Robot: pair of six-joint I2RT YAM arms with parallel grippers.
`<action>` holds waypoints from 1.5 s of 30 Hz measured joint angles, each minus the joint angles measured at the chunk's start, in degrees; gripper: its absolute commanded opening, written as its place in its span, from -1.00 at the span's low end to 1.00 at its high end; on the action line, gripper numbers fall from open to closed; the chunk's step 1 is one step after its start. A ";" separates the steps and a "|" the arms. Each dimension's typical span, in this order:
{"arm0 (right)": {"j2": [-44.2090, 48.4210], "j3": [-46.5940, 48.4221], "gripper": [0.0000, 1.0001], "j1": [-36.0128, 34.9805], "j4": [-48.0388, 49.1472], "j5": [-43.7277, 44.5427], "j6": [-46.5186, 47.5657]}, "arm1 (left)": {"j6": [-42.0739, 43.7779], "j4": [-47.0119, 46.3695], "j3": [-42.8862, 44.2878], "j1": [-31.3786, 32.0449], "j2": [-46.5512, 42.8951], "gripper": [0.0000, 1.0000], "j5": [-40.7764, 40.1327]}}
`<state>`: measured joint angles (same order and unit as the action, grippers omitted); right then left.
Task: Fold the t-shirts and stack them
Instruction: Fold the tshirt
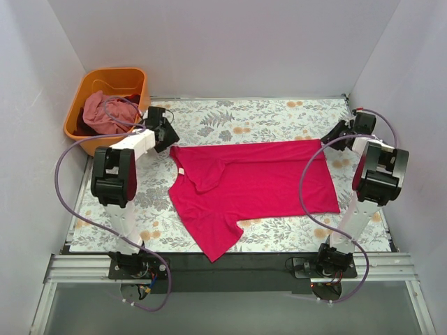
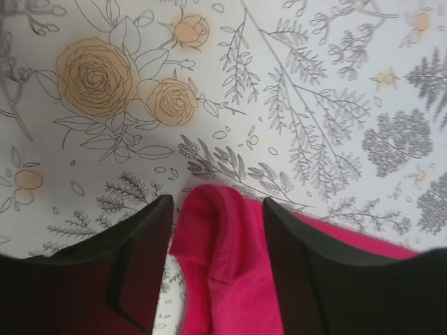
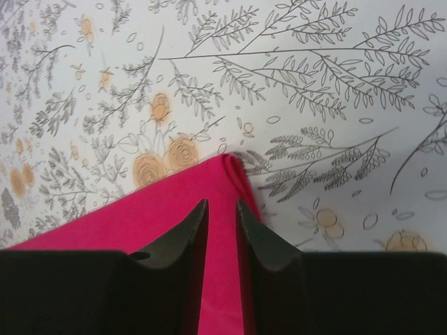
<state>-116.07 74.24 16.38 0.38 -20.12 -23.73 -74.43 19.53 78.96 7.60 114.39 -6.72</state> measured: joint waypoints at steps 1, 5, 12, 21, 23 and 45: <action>1.60 -0.59 -0.41 -0.02 -0.39 0.26 0.09 | 0.31 0.11 -0.13 0.02 -1.09 0.16 -0.15; 10.32 -4.90 -0.42 -0.31 -0.48 0.44 0.09 | 1.07 0.11 -1.88 0.90 -8.15 0.31 -1.11; 18.93 -13.22 -0.50 -1.09 0.46 -1.11 0.00 | 1.36 -0.79 -11.63 5.92 -28.02 0.26 -1.84; 14.21 -18.99 -0.53 0.55 2.12 -2.62 -0.24 | -1.05 2.80 -28.37 11.08 -41.29 0.12 0.59; 13.35 -19.43 -0.53 1.64 2.64 -2.67 -0.24 | -1.60 4.07 -30.77 11.13 -42.58 0.12 1.18; 26.71 -25.07 -0.11 -11.45 5.27 -6.36 -1.92 | -4.94 5.18 -33.51 15.96 -33.94 -0.04 9.38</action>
<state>-89.36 49.17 4.93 5.65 -26.48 -25.65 -79.37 24.71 45.45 23.55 80.44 2.66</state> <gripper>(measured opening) 0.387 0.526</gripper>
